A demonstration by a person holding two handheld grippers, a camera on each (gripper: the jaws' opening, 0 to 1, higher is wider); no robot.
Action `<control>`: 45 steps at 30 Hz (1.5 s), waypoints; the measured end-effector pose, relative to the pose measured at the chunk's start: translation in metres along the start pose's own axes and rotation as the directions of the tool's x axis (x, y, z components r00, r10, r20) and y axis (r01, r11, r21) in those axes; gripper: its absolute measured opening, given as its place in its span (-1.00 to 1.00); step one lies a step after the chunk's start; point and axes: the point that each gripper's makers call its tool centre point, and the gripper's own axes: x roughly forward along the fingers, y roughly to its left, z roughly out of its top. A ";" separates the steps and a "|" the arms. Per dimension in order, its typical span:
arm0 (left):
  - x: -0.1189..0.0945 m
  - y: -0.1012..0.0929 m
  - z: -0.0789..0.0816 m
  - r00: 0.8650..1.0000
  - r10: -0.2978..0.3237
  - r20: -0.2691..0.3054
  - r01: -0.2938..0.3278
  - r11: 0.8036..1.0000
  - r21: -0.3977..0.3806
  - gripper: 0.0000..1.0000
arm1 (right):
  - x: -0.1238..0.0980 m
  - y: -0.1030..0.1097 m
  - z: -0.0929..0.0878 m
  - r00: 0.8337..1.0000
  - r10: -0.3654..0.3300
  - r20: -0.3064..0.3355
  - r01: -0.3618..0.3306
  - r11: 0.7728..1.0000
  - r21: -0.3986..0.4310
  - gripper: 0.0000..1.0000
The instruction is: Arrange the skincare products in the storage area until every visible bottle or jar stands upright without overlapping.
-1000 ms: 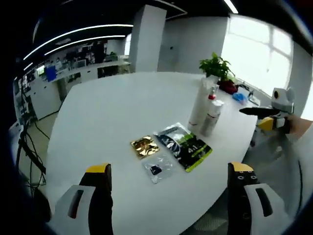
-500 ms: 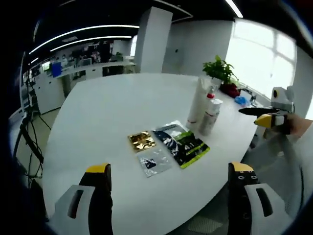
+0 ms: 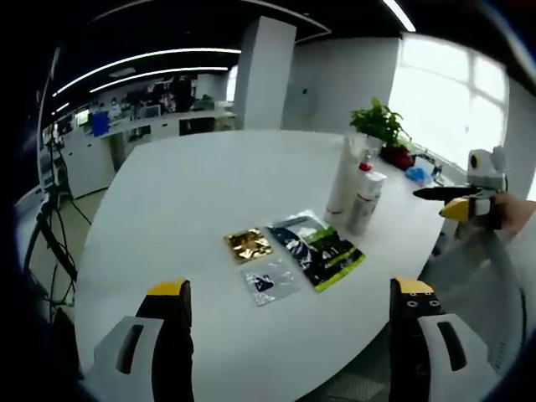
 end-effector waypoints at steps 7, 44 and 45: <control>0.000 0.000 0.000 1.000 0.002 0.002 -0.002 1.000 -0.001 0.91 | 0.000 0.000 -0.001 1.000 -0.004 -0.006 0.004 1.000 -0.003 0.86; 0.000 -0.002 -0.002 1.000 -0.010 -0.012 0.010 1.000 0.010 0.89 | -0.001 -0.003 0.000 1.000 -0.024 -0.003 0.024 1.000 -0.004 0.86; 0.000 -0.002 -0.003 1.000 -0.010 -0.014 0.011 1.000 0.010 0.89 | -0.001 -0.003 0.000 1.000 -0.024 -0.003 0.024 1.000 -0.004 0.86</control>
